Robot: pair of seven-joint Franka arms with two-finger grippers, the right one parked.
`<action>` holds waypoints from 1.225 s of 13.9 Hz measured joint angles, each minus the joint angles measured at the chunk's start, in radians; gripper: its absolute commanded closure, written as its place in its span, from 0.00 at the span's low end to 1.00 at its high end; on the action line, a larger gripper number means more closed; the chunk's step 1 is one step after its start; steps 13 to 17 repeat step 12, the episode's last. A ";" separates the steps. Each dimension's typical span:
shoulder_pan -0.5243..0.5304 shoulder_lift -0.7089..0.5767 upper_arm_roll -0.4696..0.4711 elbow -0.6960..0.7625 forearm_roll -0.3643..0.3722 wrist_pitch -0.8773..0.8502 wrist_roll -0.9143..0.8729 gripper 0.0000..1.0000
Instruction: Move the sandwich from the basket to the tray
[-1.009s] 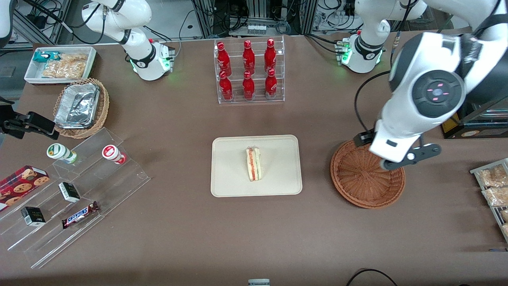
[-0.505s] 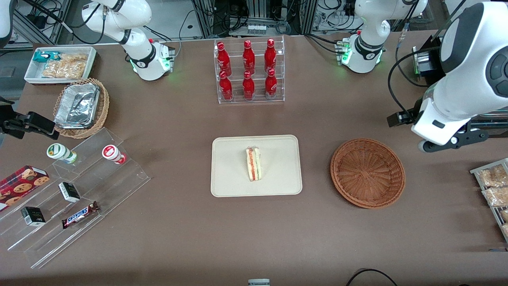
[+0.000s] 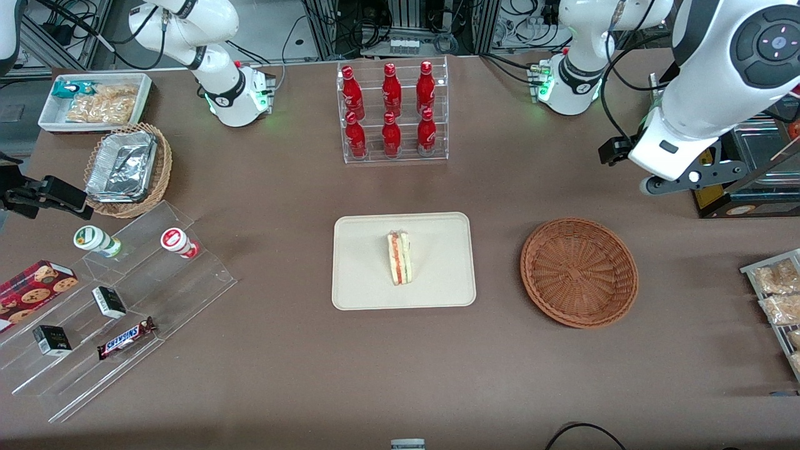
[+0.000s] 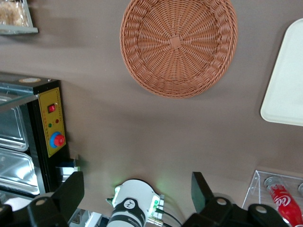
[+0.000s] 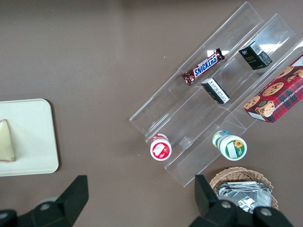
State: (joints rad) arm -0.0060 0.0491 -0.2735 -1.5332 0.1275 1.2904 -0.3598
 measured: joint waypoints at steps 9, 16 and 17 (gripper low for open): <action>0.077 0.010 0.008 0.036 -0.014 0.013 0.063 0.00; 0.077 0.013 0.007 0.040 -0.019 0.013 0.064 0.00; 0.077 0.013 0.007 0.040 -0.019 0.013 0.064 0.00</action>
